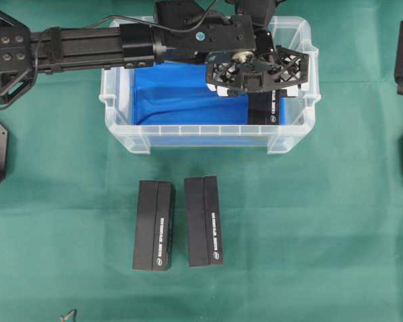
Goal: Take the box out of the case with the left arm.
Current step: 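Close the left gripper on the right black box, then lift the held box up out of the case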
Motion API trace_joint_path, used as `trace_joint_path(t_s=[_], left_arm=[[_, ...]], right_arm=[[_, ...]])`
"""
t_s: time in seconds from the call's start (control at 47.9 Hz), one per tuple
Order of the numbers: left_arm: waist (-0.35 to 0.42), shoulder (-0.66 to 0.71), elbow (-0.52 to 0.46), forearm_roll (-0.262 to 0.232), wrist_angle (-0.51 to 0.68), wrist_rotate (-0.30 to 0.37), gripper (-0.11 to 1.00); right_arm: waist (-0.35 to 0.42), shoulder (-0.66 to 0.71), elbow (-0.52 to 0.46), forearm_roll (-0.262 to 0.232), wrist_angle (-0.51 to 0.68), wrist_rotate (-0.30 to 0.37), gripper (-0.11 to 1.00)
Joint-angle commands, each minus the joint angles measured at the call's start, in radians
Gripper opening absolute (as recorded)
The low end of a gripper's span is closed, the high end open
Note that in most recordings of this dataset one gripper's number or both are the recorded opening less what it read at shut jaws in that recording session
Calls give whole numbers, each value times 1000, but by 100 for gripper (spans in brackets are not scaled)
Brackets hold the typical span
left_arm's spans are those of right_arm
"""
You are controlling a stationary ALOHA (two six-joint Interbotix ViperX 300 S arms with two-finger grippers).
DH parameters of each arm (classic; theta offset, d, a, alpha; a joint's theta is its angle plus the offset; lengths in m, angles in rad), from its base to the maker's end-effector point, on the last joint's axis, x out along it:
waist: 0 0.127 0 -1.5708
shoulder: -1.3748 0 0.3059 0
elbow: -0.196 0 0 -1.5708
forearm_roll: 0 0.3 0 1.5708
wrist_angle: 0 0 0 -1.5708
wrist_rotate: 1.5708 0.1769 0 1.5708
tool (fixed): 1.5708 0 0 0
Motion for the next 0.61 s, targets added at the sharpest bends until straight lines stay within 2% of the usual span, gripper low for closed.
trace_joint_path(t_s=[0.0,0.376,0.585], left_arm=[[-3,-31,-11,-2,-5,-3,64],[-5,-83,-40,-2,44,-6,64],[-5,-115,-104,-2,114,-2,64]], right_arm=[[-2,-2,-11,2,2,0,0],[-2,-2,-11,2,-2,0,0],[-2,-2,-11,2,-2,0,0]])
